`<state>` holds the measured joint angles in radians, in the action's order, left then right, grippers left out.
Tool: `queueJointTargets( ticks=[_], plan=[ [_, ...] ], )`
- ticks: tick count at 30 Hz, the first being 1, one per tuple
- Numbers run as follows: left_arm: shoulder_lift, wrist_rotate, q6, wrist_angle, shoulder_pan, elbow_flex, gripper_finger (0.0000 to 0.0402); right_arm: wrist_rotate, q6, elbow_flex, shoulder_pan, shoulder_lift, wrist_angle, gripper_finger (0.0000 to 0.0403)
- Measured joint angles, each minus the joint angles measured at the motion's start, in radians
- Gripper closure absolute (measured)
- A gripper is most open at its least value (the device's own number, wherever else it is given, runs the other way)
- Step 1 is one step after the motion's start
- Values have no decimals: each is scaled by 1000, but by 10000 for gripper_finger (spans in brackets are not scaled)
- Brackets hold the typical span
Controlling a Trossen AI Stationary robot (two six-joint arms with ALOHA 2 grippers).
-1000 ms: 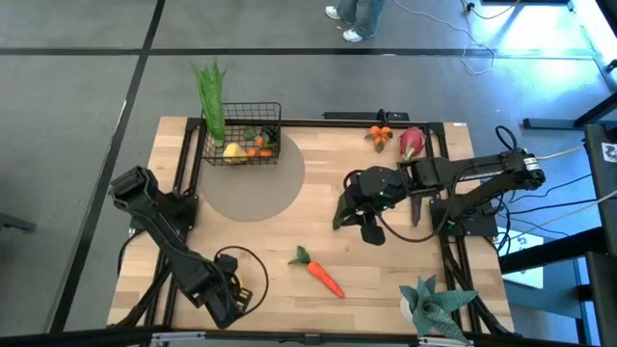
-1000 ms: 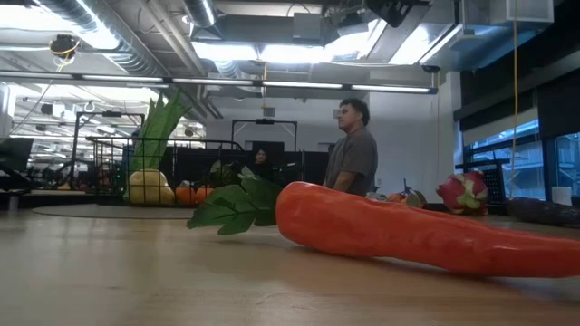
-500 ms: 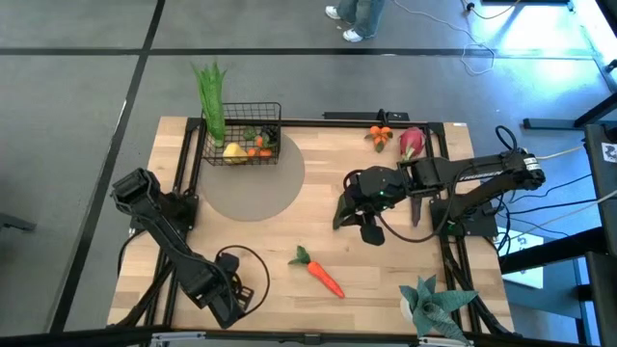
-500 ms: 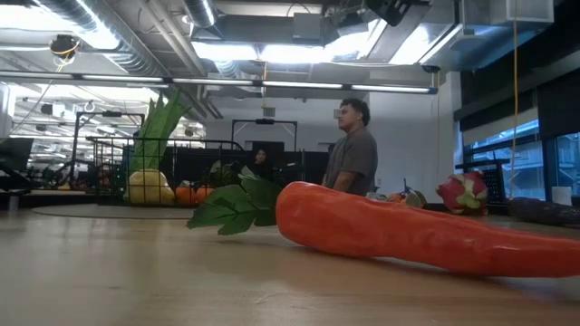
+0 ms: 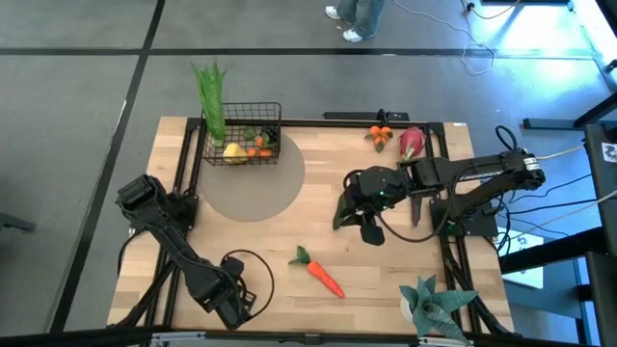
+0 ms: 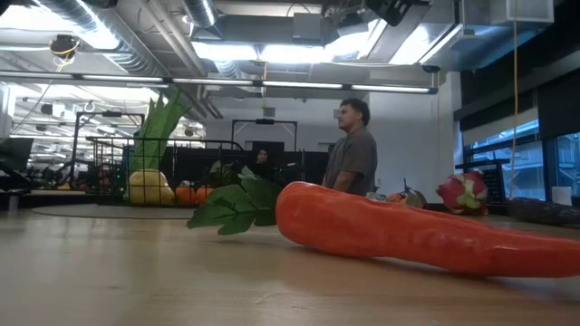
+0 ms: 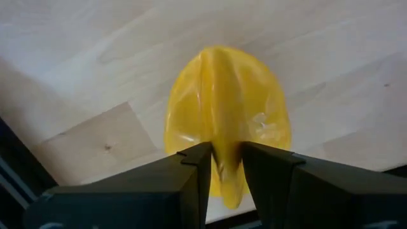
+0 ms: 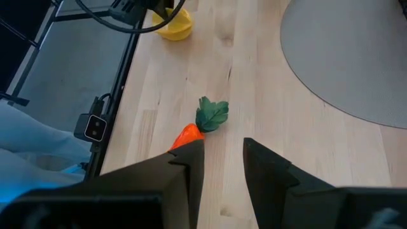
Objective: Build produce basket
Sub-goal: Put the yellow starfruit into the wire basket
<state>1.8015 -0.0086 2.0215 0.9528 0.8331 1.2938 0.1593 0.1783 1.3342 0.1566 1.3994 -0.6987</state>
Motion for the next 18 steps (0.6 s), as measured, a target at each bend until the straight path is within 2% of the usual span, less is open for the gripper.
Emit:
queueJointTargets(
  ticks=[7, 12, 18],
  plan=[
    [2, 1, -79, 1, -17, 1, 391, 0, 0, 0, 0, 0, 0, 305],
    [-9, -16, -88, 4, -17, -1, 394, 0, 0, 0, 0, 0, 0, 305],
    [-86, -106, -87, 38, -19, -1, 398, -1, -1, 0, 0, 0, 0, 305]
  ],
)
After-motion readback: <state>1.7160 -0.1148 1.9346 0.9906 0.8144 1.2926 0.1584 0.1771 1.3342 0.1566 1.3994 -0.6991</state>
